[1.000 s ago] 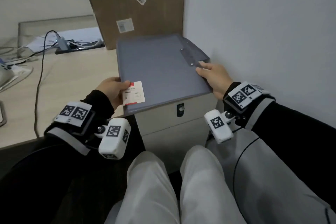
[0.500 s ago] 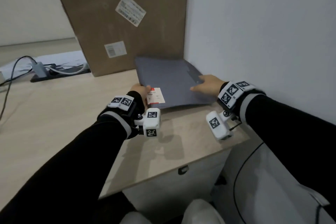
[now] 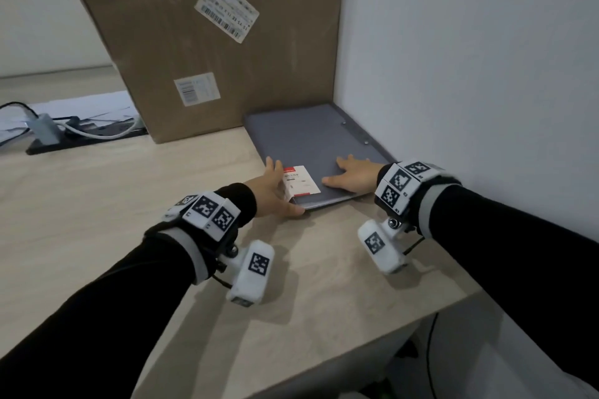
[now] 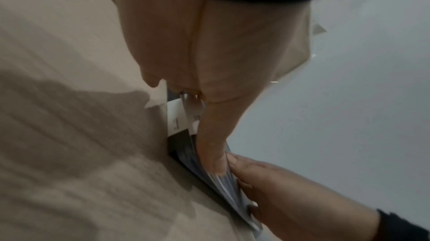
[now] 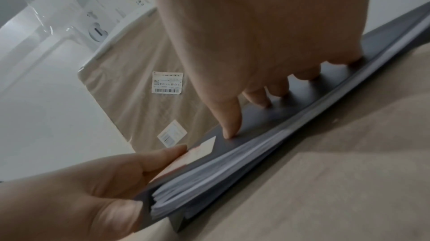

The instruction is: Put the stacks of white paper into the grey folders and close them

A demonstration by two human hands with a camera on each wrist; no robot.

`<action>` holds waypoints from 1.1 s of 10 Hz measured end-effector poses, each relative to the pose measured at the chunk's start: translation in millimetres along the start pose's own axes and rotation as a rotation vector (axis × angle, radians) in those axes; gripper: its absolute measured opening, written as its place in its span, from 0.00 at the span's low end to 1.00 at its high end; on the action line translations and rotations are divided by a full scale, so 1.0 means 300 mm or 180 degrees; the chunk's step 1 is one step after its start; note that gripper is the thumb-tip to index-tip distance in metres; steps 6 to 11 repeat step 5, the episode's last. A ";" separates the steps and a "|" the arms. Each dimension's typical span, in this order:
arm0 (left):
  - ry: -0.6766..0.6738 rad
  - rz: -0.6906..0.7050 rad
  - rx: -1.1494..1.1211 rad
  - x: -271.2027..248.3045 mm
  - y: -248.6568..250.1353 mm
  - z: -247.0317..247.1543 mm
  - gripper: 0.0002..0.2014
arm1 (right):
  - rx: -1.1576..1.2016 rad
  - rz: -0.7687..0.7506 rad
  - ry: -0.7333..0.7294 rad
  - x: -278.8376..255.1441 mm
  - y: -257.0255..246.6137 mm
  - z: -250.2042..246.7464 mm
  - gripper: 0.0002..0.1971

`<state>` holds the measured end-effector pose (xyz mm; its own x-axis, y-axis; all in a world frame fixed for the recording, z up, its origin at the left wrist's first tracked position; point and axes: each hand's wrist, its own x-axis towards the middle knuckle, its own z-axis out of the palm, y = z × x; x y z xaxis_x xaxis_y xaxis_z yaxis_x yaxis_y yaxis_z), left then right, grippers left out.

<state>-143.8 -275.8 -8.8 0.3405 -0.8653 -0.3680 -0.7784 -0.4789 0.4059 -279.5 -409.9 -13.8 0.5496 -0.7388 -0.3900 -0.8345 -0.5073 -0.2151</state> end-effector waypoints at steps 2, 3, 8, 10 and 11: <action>0.0081 0.0056 -0.0215 0.034 -0.025 -0.013 0.52 | 0.0119 0.0004 0.0093 0.037 -0.008 -0.018 0.41; 0.0064 0.0103 -0.0179 0.044 -0.039 -0.008 0.52 | 0.0106 0.0035 0.0057 0.030 -0.009 -0.016 0.39; 0.0202 0.0311 -0.0822 0.067 -0.091 -0.002 0.61 | 0.0662 -0.0095 0.0497 0.003 -0.001 -0.009 0.36; 0.0202 0.0311 -0.0822 0.067 -0.091 -0.002 0.61 | 0.0662 -0.0095 0.0497 0.003 -0.001 -0.009 0.36; 0.0202 0.0311 -0.0822 0.067 -0.091 -0.002 0.61 | 0.0662 -0.0095 0.0497 0.003 -0.001 -0.009 0.36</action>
